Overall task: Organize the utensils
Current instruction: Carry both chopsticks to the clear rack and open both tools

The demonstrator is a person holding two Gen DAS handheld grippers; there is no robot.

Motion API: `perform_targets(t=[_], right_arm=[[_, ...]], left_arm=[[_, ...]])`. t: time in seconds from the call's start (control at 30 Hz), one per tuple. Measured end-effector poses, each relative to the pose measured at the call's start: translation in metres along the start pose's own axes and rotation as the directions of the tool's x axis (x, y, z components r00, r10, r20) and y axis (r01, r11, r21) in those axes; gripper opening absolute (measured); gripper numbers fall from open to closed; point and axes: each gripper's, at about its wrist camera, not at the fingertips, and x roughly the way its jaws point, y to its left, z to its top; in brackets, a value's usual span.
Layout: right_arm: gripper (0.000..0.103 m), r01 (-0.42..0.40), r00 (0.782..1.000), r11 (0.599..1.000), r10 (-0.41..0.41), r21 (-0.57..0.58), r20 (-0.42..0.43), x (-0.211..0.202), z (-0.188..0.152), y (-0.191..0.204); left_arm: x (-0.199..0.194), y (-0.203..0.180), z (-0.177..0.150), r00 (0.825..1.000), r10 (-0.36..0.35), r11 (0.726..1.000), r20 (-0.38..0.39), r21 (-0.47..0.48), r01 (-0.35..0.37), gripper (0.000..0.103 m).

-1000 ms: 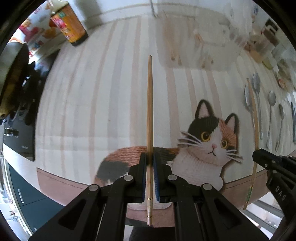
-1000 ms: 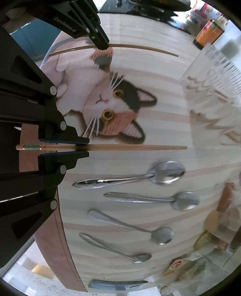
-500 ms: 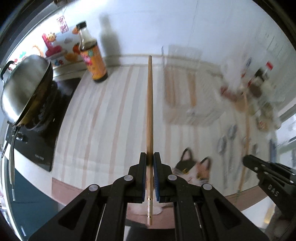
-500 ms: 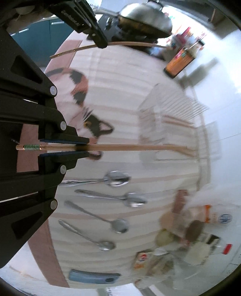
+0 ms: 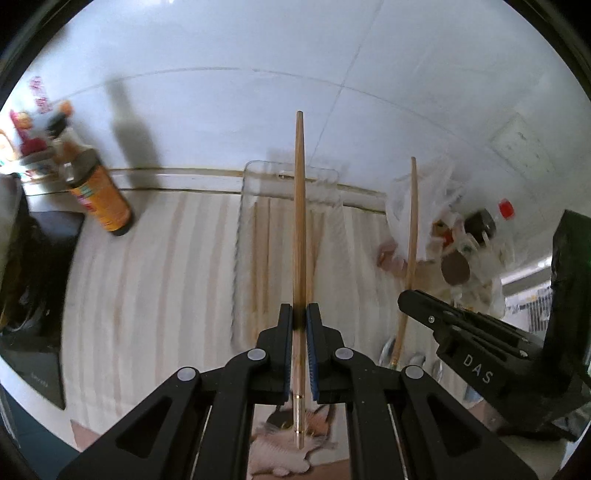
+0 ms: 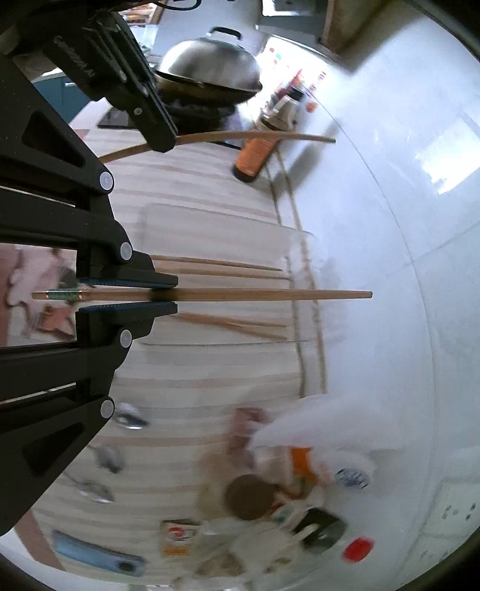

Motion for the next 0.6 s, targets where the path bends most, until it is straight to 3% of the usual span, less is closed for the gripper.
perform_targets(t=[0.23,0.47,0.5,0.6], right_arm=[[0.007,0.026,0.997,0.999,-0.024,0.032,-0.076,0.053,0.057,-0.01],[0.008,0.069,0.981,0.998,-0.065,0.012,-0.184,0.105,0.063,-0.012],[0.01,0.071,0.977,0.997,-0.067,0.014,-0.204,0.111,0.062,-0.013],[0.033,0.075,0.973,0.997,-0.065,0.035,-0.221,0.115,0.055,-0.02]], left_arm=[[0.06,0.007,0.045,0.993,0.0,1.0,-0.122,-0.019,-0.002,0.005],[0.092,0.015,0.049,0.978,0.053,0.998,-0.202,-0.027,-0.06,0.007],[0.091,0.016,0.049,0.978,0.073,0.996,-0.194,-0.026,-0.08,0.007],[0.081,0.019,0.044,0.978,0.15,0.988,-0.144,0.001,-0.152,0.013]])
